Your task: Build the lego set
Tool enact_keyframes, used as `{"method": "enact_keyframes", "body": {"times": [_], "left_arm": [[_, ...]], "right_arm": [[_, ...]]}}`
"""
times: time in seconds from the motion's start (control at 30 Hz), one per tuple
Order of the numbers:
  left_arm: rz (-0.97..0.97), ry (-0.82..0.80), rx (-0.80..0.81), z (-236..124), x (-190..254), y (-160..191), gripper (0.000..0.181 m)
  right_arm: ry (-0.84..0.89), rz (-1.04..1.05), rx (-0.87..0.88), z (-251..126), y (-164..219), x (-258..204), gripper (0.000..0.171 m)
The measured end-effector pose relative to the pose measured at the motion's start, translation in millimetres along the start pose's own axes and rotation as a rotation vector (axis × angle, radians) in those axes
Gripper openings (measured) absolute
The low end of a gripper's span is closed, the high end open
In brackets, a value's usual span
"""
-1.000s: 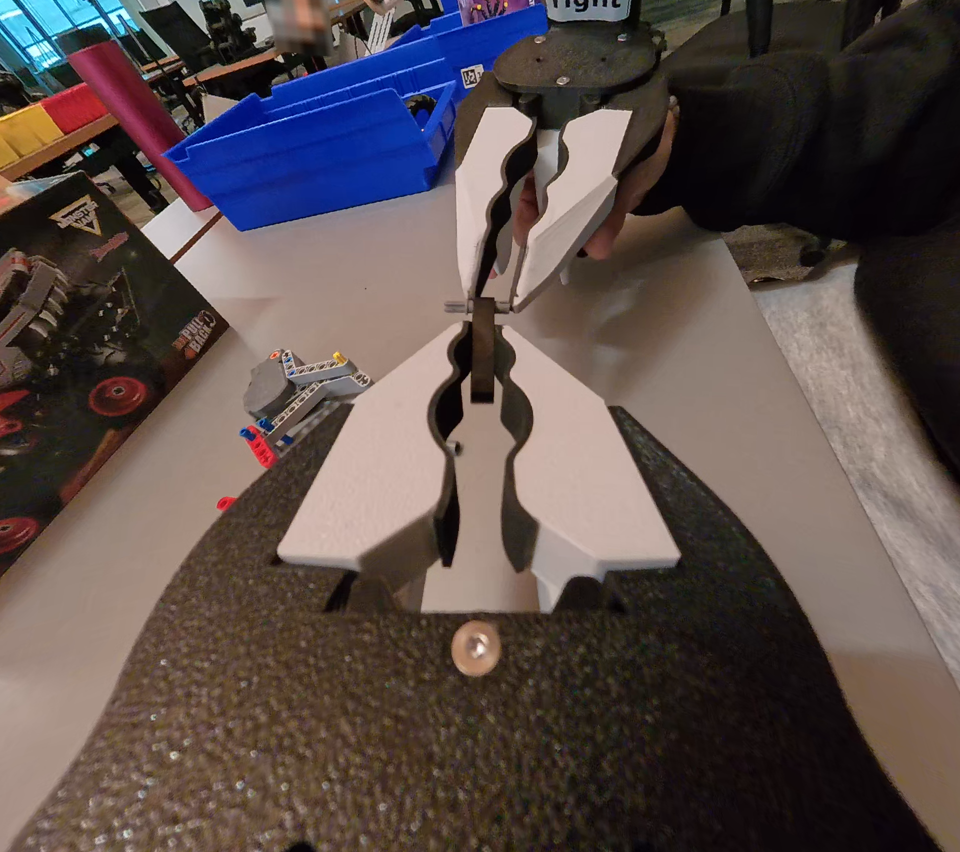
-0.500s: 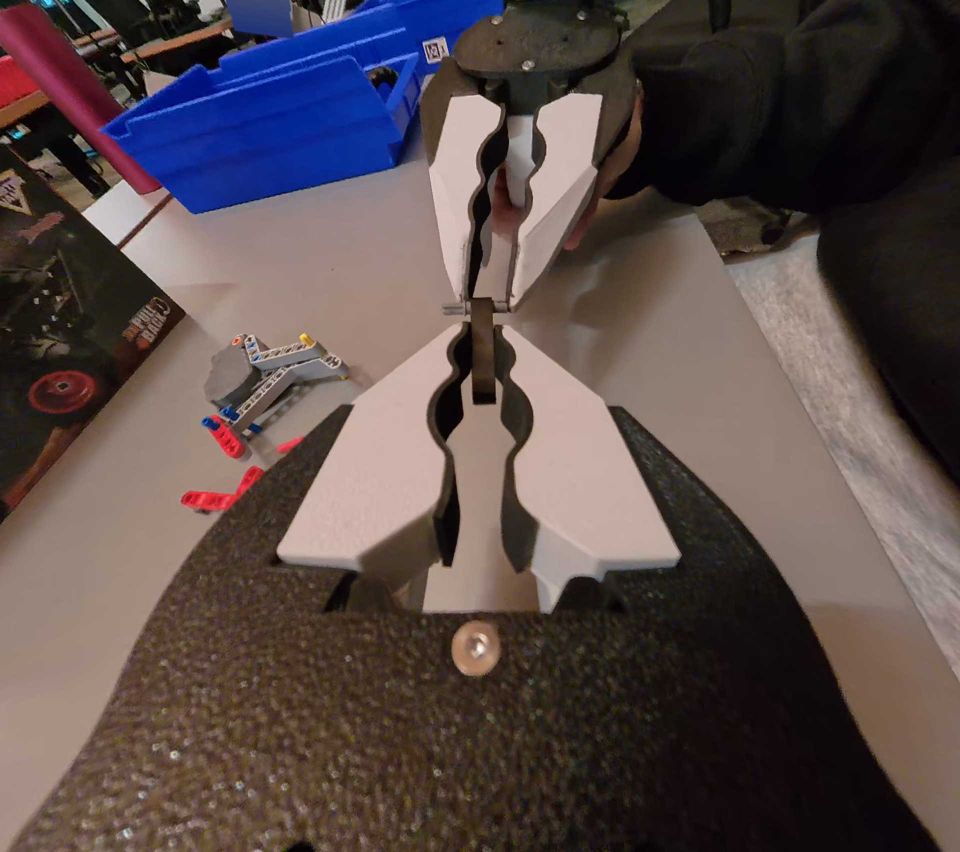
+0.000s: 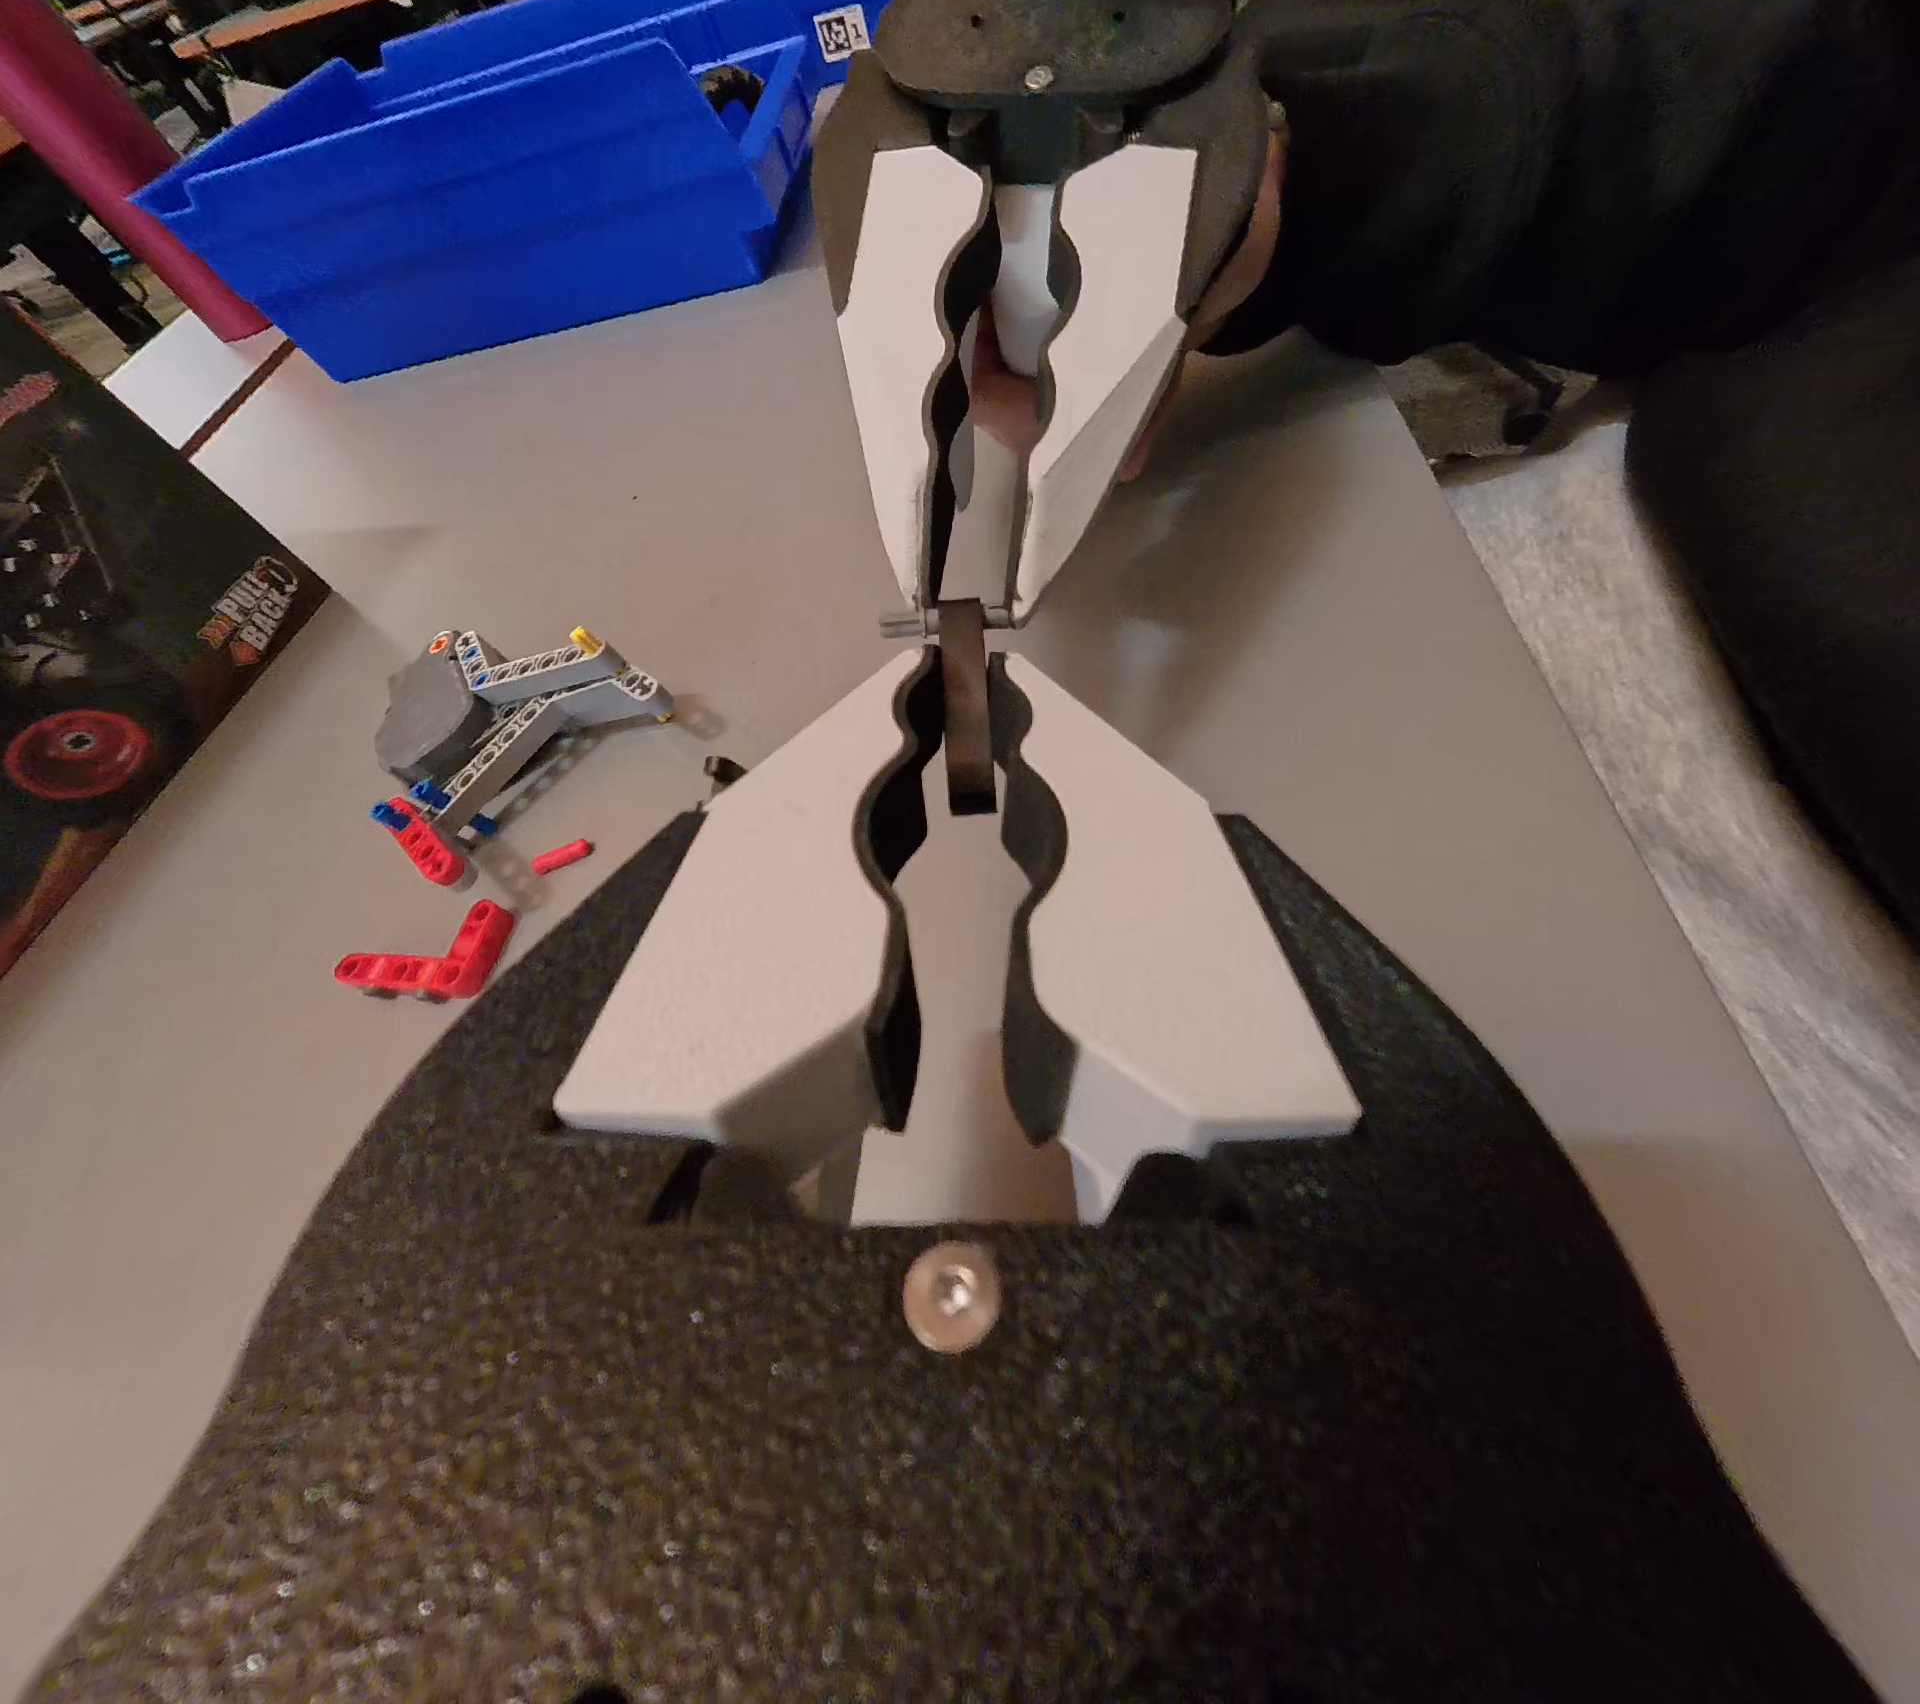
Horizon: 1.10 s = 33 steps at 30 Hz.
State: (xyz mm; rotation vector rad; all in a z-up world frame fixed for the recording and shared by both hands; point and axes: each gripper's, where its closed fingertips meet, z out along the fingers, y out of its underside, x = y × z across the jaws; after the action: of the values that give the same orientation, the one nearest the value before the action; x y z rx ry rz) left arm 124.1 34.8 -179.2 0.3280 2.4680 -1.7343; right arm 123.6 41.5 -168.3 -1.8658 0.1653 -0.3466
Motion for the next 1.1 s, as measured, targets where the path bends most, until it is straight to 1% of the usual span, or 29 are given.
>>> {"method": "enact_keyframes", "body": {"times": [0.03, 0.13, 0.53, 0.57, 0.63, 0.67, 0.7, 0.73, 0.77, 0.83, 0.9, 0.97, 1.03, 1.1], "left_arm": [[-0.002, 0.008, -0.004, 0, 1, 1, 0.005], [-0.009, 0.025, -0.005, 0, 3, 1, 0.006], [-0.001, 0.054, -0.058, -1, 6, 10, 0.006], [0.010, 0.052, -0.055, -1, 7, 9, 0.006], [0.024, 0.014, -0.055, 1, 1, 9, 0.006], [0.059, -0.028, -0.077, 0, -5, 12, 0.006], [0.113, -0.084, -0.113, -1, -12, 18, 0.005], [0.155, -0.089, -0.137, -2, -12, 22, 0.005], [0.170, -0.097, -0.141, -2, -13, 22, 0.005], [0.220, -0.122, -0.128, -1, -13, 16, 0.005], [0.288, -0.169, -0.131, 1, -16, 10, 0.005], [0.343, -0.200, -0.138, 3, -16, 5, 0.005], [0.378, -0.215, -0.145, 6, -16, 2, 0.005], [0.398, -0.241, -0.140, 8, -17, -1, 0.005]], "right_arm": [[-0.004, -0.003, -0.005, 0, 1, -1, 0.013], [-0.026, 0.008, -0.005, 1, 1, -2, 0.013], [-0.024, 0.014, -0.061, 6, 8, -3, 0.013], [-0.037, 0.029, -0.060, 5, 7, -5, 0.013], [-0.011, 0.046, -0.046, 3, 6, -2, 0.013], [-0.027, 0.067, -0.046, 1, 6, -4, 0.014], [-0.045, 0.110, -0.038, 0, 5, -5, 0.019], [-0.033, 0.164, -0.031, -2, 5, -1, 0.023], [0.006, 0.208, -0.026, -3, 5, 7, 0.024], [0.094, 0.301, -0.017, -6, 8, 25, 0.019], [0.035, 0.413, 0.004, -6, 7, 22, 0.022], [0.012, 0.491, 0.058, -6, 1, 22, 0.021], [0.007, 0.519, 0.092, -7, -3, 24, 0.012], [0.002, 0.532, 0.086, -7, -1, 24, 0.012]]}}
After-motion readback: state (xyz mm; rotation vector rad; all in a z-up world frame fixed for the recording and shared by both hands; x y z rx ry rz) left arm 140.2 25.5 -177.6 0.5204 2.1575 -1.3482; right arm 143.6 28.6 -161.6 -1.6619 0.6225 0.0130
